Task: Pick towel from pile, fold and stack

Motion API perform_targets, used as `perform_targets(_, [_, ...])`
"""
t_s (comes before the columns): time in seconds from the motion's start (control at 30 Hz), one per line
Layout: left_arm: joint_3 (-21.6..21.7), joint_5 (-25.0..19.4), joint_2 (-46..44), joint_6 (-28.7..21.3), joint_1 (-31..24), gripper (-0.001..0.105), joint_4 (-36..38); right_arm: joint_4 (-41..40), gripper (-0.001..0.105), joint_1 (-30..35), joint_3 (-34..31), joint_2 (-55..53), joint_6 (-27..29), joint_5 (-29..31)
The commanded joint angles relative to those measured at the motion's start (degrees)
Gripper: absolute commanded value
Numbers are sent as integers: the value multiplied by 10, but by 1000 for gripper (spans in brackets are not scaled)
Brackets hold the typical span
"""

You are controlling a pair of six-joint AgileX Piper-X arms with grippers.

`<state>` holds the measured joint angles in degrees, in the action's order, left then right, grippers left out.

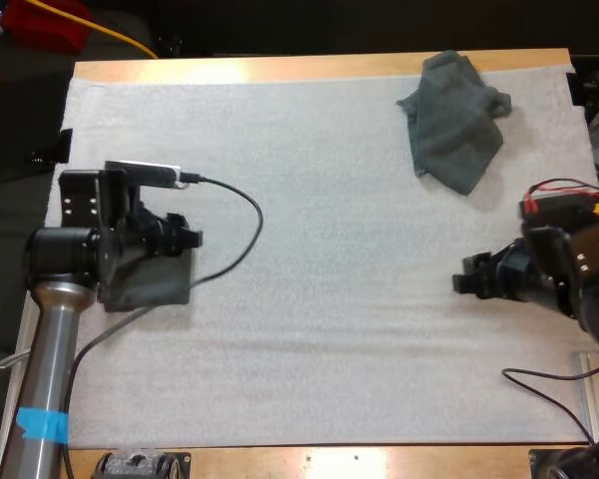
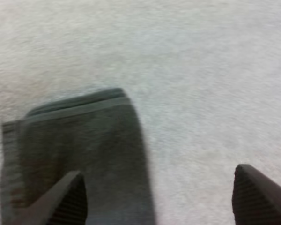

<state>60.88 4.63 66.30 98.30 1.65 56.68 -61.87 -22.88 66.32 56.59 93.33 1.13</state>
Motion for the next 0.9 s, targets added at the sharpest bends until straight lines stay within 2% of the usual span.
perform_targets(0.0, [4, 3, -11, 9, 12, 63, 3, 2, 58, 18, 2, -1, 12, 2])
perform_targets(0.17, [4, 3, -37, 9, 49, 63, 10, 3, 58, 78, 2, -1, 37, 2])
perform_targets(0.37, [4, 3, -73, 9, 62, 63, 25, 3, 58, 139, 2, -1, 72, 1])
perform_targets(0.53, [4, 3, -114, 7, 62, 63, 33, 0, 58, 149, 2, -3, 147, 12])
perform_targets(0.7, [4, 3, -160, 7, 62, 63, 40, -4, 58, 149, 2, -19, 148, 40])
perform_targets(0.87, [4, 3, -208, 4, 62, 63, 48, -4, 58, 149, 2, -58, 148, 42])
